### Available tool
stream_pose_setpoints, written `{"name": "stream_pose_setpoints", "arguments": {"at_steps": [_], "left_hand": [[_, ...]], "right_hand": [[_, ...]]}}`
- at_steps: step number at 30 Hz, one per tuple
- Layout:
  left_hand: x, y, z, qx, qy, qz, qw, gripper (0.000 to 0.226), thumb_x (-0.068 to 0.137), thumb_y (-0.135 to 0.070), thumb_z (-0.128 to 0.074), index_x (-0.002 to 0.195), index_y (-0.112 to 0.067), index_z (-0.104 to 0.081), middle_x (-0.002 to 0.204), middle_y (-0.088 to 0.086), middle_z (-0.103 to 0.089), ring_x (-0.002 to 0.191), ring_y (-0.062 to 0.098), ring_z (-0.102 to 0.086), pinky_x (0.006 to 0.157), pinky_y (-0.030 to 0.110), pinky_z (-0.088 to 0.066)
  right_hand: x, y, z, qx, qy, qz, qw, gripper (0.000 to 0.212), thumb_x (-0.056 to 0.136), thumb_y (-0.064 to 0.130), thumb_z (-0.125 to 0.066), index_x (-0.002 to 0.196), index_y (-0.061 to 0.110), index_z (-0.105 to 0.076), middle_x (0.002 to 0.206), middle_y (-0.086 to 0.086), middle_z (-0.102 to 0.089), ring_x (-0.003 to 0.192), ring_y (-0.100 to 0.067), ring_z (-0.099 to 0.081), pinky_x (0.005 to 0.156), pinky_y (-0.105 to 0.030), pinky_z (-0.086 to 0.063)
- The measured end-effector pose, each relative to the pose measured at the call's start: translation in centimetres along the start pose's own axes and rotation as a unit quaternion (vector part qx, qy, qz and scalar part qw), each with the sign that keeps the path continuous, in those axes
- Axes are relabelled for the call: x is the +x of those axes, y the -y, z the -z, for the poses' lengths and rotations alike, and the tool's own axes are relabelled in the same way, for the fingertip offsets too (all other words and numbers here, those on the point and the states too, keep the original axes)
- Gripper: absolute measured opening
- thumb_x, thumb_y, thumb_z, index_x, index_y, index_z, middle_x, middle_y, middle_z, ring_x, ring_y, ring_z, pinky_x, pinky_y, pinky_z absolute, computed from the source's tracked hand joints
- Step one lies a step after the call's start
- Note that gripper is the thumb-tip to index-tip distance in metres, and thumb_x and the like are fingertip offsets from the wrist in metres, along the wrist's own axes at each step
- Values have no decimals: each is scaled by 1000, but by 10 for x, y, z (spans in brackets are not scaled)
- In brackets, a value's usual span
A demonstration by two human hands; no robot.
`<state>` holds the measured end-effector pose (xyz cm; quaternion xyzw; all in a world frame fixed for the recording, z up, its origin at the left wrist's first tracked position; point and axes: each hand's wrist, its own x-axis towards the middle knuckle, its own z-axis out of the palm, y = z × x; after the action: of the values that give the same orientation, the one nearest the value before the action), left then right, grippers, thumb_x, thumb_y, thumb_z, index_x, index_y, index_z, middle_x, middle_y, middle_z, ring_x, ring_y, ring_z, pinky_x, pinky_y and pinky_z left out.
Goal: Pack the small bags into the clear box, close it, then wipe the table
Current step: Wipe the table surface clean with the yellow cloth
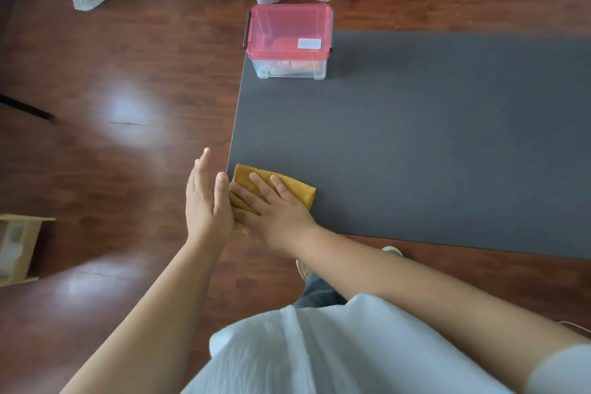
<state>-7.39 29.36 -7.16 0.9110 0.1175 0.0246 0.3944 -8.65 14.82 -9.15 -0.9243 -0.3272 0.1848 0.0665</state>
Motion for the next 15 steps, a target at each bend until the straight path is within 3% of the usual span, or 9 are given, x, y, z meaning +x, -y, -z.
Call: {"name": "stream_pose_setpoints", "arguments": {"at_steps": [6, 10, 15], "left_hand": [[-15, -24, -32, 49, 74, -65, 994, 52, 98, -39, -31, 148, -23, -32, 154, -7, -34, 146, 12, -19, 118, 36, -17], [-34, -51, -66, 106, 156, -150, 971, 52, 98, -39, -30, 146, -20, -36, 155, -5, -34, 147, 16, -19, 119, 35, -10], [-53, -84, -103, 153, 182, -198, 951, 52, 98, -42, -28, 144, -21, -40, 154, -5, -36, 147, 20, -19, 119, 40, -12]], "right_hand": [[-90, -56, -15, 12, -94, -86, 992, 53, 96, 54, -37, 148, 44, -29, 161, 4, -18, 148, -33, -17, 116, -55, -11], [-158, -100, -27, 10, -91, -149, 985, 55, 96, 58, -35, 148, 47, -24, 162, 4, -15, 148, -33, -17, 117, -55, -16], [-241, -155, -37, 4, -87, -215, 973, 55, 96, 58, -28, 149, 48, -20, 163, 5, -13, 148, -32, -15, 117, -55, -16]]}}
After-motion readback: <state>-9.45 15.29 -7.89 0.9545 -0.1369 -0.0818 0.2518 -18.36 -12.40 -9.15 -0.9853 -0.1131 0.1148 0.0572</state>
